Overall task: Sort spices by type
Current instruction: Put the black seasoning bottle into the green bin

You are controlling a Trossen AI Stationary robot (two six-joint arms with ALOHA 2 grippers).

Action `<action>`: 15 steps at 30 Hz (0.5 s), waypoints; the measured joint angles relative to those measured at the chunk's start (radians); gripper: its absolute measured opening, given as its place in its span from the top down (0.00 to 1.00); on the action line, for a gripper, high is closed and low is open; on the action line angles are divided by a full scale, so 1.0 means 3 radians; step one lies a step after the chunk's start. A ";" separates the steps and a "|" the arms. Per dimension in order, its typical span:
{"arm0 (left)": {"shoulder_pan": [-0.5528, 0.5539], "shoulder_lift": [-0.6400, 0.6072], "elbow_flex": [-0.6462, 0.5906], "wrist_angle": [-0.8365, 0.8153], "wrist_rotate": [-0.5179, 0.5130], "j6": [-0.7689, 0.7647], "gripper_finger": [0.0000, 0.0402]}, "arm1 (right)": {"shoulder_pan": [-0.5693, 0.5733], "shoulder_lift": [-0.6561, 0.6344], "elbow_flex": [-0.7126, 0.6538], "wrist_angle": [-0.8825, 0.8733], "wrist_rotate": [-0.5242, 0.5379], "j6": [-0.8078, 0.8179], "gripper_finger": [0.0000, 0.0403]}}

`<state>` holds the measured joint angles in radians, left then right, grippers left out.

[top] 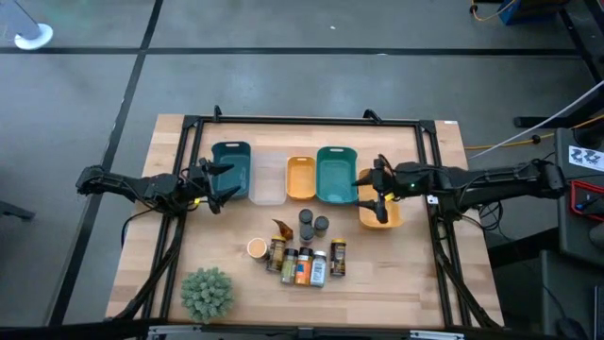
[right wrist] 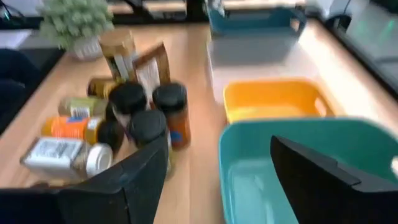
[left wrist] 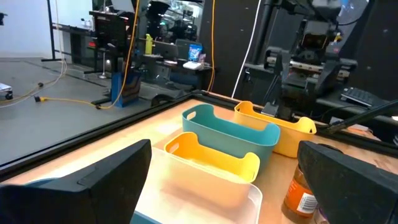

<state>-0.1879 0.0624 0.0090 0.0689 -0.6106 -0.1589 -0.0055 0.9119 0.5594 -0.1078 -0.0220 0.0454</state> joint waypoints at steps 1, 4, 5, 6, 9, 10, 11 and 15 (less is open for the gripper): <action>0.0000 0.0000 0.0001 0.0001 0.0000 -0.0031 0.03 | 0.0000 0.0025 0.0000 -0.0056 -0.0037 0.0052 0.30; -0.0001 0.0000 0.0000 0.0000 -0.0001 -0.0182 0.03 | 0.0002 0.0098 0.0000 -0.0145 -0.0215 0.0194 0.30; 0.0000 0.0000 0.0000 0.0001 0.0000 -0.0244 0.03 | 0.0020 0.0125 0.0000 -0.0159 -0.0267 0.0199 0.30; -0.0001 0.0000 0.0000 0.0001 -0.0001 -0.0288 0.03 | 0.0055 0.0156 0.0000 -0.0171 -0.0280 0.0199 0.30; -0.0001 0.0000 0.0000 0.0001 -0.0002 -0.0321 0.03 | 0.0204 0.0264 0.0000 -0.0171 -0.0198 0.0161 0.30; 0.0000 0.0000 0.0000 0.0000 0.0000 -0.0321 0.03 | 0.0261 0.0308 0.0000 -0.0163 -0.0141 0.0140 0.30; 0.0000 0.0000 0.0000 0.0000 0.0000 -0.0321 0.03 | 0.0316 0.0357 0.0000 -0.0147 -0.0068 0.0112 0.30; 0.0000 0.0000 0.0000 0.0000 0.0000 -0.0321 0.03 | 0.0517 0.0593 -0.0001 0.0025 0.0253 0.0090 0.30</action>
<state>-0.1879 0.0624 0.0091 0.0689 -0.6107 -0.2550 0.1495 1.0897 0.5593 -0.1002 0.0538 0.0724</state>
